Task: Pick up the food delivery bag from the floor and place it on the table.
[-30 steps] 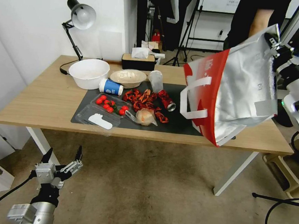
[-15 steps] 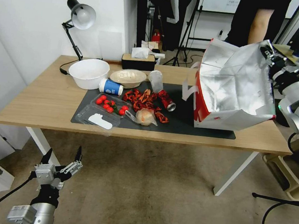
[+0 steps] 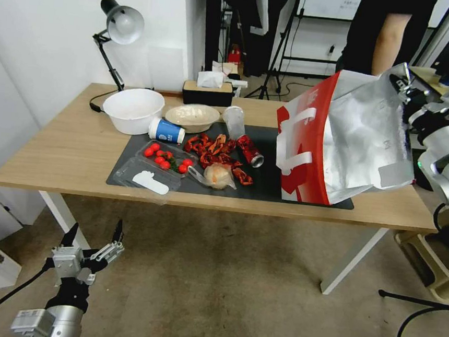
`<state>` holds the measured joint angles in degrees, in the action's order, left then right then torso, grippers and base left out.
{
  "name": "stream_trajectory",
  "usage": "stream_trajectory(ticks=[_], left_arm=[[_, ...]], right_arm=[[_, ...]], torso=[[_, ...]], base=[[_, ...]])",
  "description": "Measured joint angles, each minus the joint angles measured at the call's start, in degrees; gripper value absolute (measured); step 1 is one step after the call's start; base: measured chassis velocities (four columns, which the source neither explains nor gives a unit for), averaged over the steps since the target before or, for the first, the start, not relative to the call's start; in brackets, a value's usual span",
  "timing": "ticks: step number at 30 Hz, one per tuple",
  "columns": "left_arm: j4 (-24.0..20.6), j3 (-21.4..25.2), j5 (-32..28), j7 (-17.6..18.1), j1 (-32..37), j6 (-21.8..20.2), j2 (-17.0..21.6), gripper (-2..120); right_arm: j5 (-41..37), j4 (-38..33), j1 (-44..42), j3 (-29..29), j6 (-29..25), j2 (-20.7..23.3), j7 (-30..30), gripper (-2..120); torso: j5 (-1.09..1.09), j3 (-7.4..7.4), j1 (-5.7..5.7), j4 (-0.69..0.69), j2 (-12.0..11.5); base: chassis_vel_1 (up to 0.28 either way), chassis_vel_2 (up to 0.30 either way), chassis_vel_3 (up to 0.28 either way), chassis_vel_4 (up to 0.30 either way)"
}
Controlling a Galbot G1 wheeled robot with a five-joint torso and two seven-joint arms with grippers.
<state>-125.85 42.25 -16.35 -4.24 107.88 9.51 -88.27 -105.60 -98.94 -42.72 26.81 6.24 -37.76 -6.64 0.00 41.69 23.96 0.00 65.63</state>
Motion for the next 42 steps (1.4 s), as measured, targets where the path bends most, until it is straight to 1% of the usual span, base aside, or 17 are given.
stream_trajectory(ticks=[14, 20, 21, 22, 23, 25, 26, 27, 28, 29, 32, 33, 35, 37, 39, 41, 42], left_arm=[[-0.2, 0.1, -0.1, 0.1, -0.1, 0.1, 0.1, 100], [-0.2, 0.0, -0.2, 0.0, -0.1, -0.1, 0.2, 100], [-0.2, 0.0, -0.3, 0.0, -0.1, -0.2, 0.2, 100], [-0.2, 0.0, -0.3, 0.0, -0.1, -0.2, 0.2, 100], [-0.2, 0.0, -0.3, 0.0, -0.1, -0.2, 0.2, 100], [-0.2, 0.0, -0.3, -0.1, 0.0, -0.3, 0.2, 100], [-0.2, 0.0, -0.3, -0.1, 0.0, -0.3, 0.2, 100], [-0.2, 0.0, -0.3, -0.1, 0.0, -0.3, 0.2, 100], [-0.2, 0.1, -0.4, -0.1, 0.0, -0.3, 0.2, 100], [-0.2, 0.1, -0.4, -0.1, 0.0, -0.3, 0.2, 100], [-0.2, 0.1, -0.4, 0.0, 0.0, -0.2, 0.1, 100], [-0.2, 0.1, -0.4, 0.0, 0.0, -0.2, 0.1, 100], [-0.1, 0.0, -0.4, 0.0, 0.0, -0.2, 0.0, 100], [-0.1, 0.0, -0.4, 0.0, 0.0, -0.2, 0.0, 100], [0.0, 0.0, -0.3, 0.0, 0.0, -0.1, -0.2, 100], [0.0, 0.0, -0.3, 0.0, 0.0, -0.1, -0.2, 100], [0.0, -0.1, -0.3, 0.0, 0.0, -0.1, -0.2, 100]], right_arm=[[0.3, 0.3, 0.4, -0.1, 0.5, 0.2, -0.3, 0], [0.8, 0.4, 0.6, -0.6, 0.1, 0.4, -1.7, 0], [1.1, 0.6, 0.8, -1.0, -0.4, 0.4, -1.7, 6], [1.2, 0.8, 1.0, -1.2, -0.6, 0.4, -1.7, 9], [1.2, 0.8, 1.0, -1.2, -0.6, 0.4, -1.7, 9], [1.6, 1.1, 1.5, -1.6, -1.3, 0.1, -1.8, 21], [1.6, 1.1, 1.5, -1.6, -1.3, 0.1, -1.8, 21], [2.2, 1.2, 1.9, -1.9, -1.5, 0.0, -1.8, 24], [3.0, 1.4, 2.2, -2.3, -1.7, 0.0, -2.0, 31], [3.0, 1.4, 2.2, -2.3, -1.7, 0.0, -2.0, 31], [5.8, 1.9, 2.8, -3.1, -2.1, -0.1, -1.8, 47], [5.8, 1.9, 2.8, -3.1, -2.1, -0.1, -1.8, 47], [8.1, 1.9, 2.9, -3.5, -2.1, -0.1, -1.3, 58], [8.5, 1.9, 2.8, -3.5, -2.1, -0.1, -1.2, 59], [9.3, 1.9, 2.5, -3.6, -1.9, -0.1, -0.9, 71], [9.4, 1.9, 2.4, -3.6, -1.9, -0.1, -0.9, 73], [9.7, 1.8, 2.0, -3.6, -1.7, -0.1, -0.5, 81]], torso=[[0.0, 0.0, 0.0, 0.0, 0.0], [0.0, 0.0, 0.0, 0.0, 0.0], [0.0, 0.0, 0.0, 0.0, 0.0], [0.0, 0.0, 0.0, 0.0, 0.0], [0.0, 0.0, 0.0, 0.0, 0.0], [0.0, 0.0, 0.0, 0.0, 0.0], [0.0, 0.0, 0.0, 0.0, 0.0], [0.0, 0.0, 0.0, 0.0, 0.0], [0.0, 0.0, 0.0, 0.0, 0.0], [0.0, 0.0, 0.0, 0.0, 0.0], [0.0, 0.0, 0.0, 0.0, 0.0], [0.0, 0.0, 0.0, 0.0, 0.0], [0.0, 0.0, 0.0, 0.0, 0.0], [0.0, 0.0, 0.0, 0.0, 0.0], [0.0, 0.0, 0.0, 0.0, 0.0], [0.0, 0.0, 0.0, 0.0, 0.0], [0.0, 0.0, 0.0, 0.0, 0.0]], base=[[0.0, 0.0, 0.0, 0.0], [0.0, 0.0, 0.0, 0.0], [0.0, 0.0, 0.0, 0.0], [0.0, 0.0, 0.0, 0.0], [0.0, 0.0, 0.0, 0.0], [0.0, 0.0, 0.0, 0.0], [0.0, 0.0, 0.0, 0.0], [0.0, 0.0, 0.0, 0.0], [0.0, 0.0, 0.0, 0.0], [0.0, 0.0, 0.0, 0.0], [0.0, 0.0, 0.0, 0.0], [0.0, 0.0, 0.0, 0.0], [0.0, 0.0, 0.0, 0.0], [0.0, 0.0, 0.0, 0.0], [0.0, 0.0, 0.0, 0.0], [0.0, 0.0, 0.0, 0.0], [0.0, 0.0, 0.0, 0.0]])
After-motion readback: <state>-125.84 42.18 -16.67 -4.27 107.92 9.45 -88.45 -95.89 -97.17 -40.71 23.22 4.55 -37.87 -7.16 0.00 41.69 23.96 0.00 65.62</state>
